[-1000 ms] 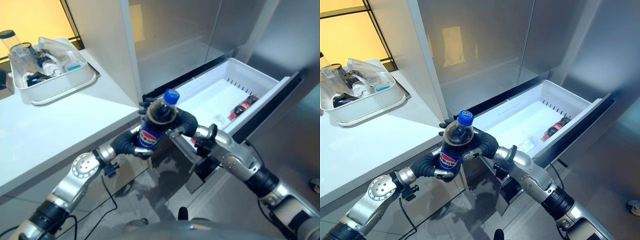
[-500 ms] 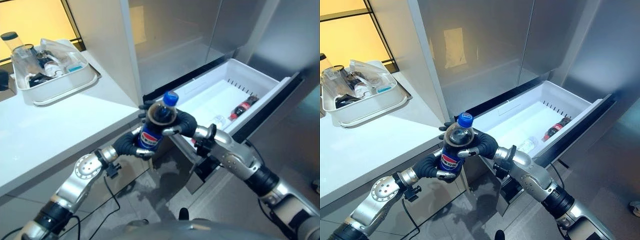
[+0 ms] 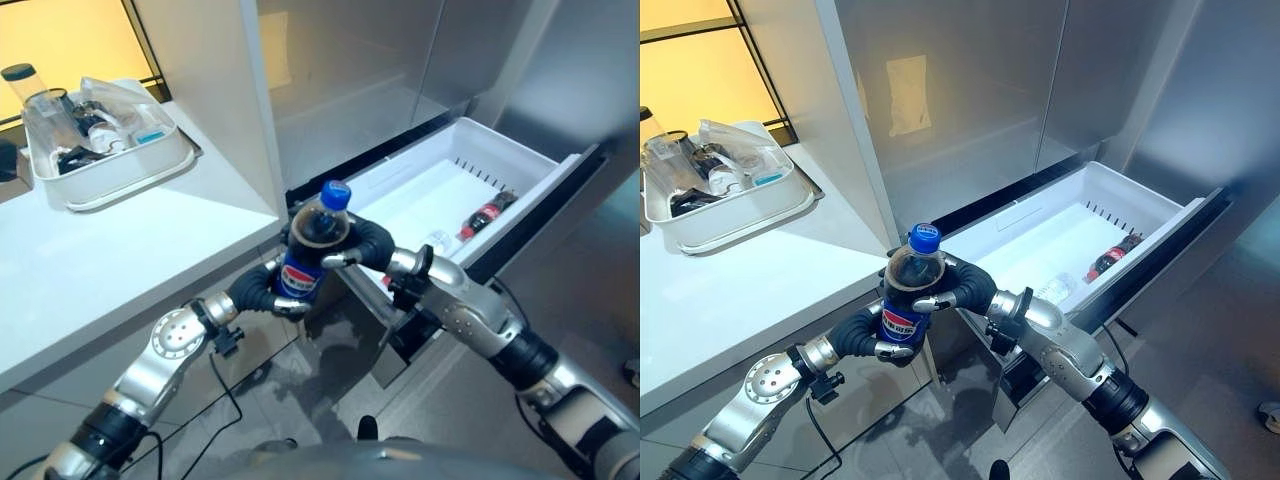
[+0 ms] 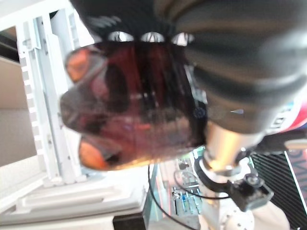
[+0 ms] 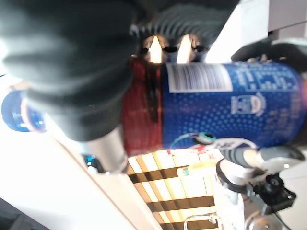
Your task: Take the drinks into the refrigerator
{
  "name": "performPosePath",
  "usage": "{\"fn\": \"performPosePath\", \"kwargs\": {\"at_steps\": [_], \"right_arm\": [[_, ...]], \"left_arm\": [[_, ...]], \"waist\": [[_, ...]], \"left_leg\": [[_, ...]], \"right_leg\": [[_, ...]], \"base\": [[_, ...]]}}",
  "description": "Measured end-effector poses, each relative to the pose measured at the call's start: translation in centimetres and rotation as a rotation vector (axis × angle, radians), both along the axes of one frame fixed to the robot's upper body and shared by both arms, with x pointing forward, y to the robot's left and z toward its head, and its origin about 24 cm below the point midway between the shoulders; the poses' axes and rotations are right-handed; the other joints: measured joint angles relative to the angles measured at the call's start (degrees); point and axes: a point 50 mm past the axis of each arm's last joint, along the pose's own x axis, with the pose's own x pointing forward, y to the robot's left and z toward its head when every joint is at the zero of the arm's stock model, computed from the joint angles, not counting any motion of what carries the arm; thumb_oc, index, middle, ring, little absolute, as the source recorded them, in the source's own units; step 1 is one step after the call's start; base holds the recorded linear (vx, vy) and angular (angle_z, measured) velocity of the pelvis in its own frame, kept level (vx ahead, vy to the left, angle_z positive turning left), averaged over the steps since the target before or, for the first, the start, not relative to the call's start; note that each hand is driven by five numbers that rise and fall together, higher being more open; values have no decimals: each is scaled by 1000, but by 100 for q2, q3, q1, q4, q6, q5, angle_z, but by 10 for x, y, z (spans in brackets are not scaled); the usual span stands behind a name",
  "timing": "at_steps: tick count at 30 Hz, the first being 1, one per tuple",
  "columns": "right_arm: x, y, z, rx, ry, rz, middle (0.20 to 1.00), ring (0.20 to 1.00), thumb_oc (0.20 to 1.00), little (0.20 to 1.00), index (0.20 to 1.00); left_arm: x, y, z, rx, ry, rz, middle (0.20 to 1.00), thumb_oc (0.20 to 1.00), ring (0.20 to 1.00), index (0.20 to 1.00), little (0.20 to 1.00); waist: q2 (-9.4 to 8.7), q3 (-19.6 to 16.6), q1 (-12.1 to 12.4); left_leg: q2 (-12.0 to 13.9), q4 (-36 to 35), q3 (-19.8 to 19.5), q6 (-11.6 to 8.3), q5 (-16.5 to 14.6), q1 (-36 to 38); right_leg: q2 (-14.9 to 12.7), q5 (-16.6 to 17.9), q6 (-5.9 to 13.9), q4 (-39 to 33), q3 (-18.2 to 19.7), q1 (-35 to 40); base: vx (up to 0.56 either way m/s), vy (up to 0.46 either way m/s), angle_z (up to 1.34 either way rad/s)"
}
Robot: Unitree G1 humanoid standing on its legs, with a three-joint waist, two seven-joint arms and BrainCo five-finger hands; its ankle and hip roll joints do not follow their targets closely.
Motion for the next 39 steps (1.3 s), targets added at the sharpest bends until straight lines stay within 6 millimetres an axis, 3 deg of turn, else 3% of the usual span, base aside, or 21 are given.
{"fn": "performPosePath", "kwargs": {"at_steps": [4, 5, 12, 19, 25, 39], "right_arm": [[0, 0, 0, -1, 3, 2, 200, 200, 200, 200, 200], [-1, 1, -1, -1, 8, 5, 200, 200, 200, 200, 200], [-7, 9, -17, -43, 115, 43, 200, 200, 200, 200, 200], [-7, 7, -20, -29, 173, 34, 200, 200, 200, 200, 200], [-11, 1, -29, -41, 207, 13, 200, 200, 200, 200, 200], [-1, -17, -23, -52, 180, -82, 200, 200, 200, 200, 200]], "left_arm": [[0, 0, 0, 0, 0, 1, 200, 200, 200, 200, 200], [0, 0, 0, -1, 0, 3, 1000, 1000, 1000, 1000, 1000], [-2, 0, -3, 10, 4, 18, 1000, 1000, 1000, 1000, 1000], [-3, 1, -5, -69, 72, 33, 1000, 1000, 1000, 1000, 1000], [-2, -5, 10, -167, 71, 14, 1000, 1000, 1000, 1000, 1000], [0, -7, 22, -233, 91, -11, 1000, 1000, 1000, 1000, 1000]], "waist": [[-1, 0, 0], [-1, -1, 1], [-12, -7, 11], [-23, -13, 9], [-24, -14, 5], [-32, -8, 2]], "left_leg": [[0, 0, 0, 0, 0, -2], [0, 0, 0, 0, 0, -2], [0, 0, -7, 0, 0, -1], [2, -1, -19, 1, 0, -2], [1, -2, -41, 1, -1, -13], [5, -3, -72, 2, -1, -33]], "right_leg": [[0, 0, 0, 0, -1, -2], [0, 0, 0, 0, -1, -2], [-1, 1, -1, 0, -7, 4], [-1, -14, 20, 0, -21, 7], [-4, -15, 20, 0, -56, 7], [-4, -26, 33, -1, -66, 0]], "base": [[0, 0, 0], [0, 0, 0], [11, 3, 0], [7, 1, 0], [0, 0, 0], [0, 0, 0]]}}
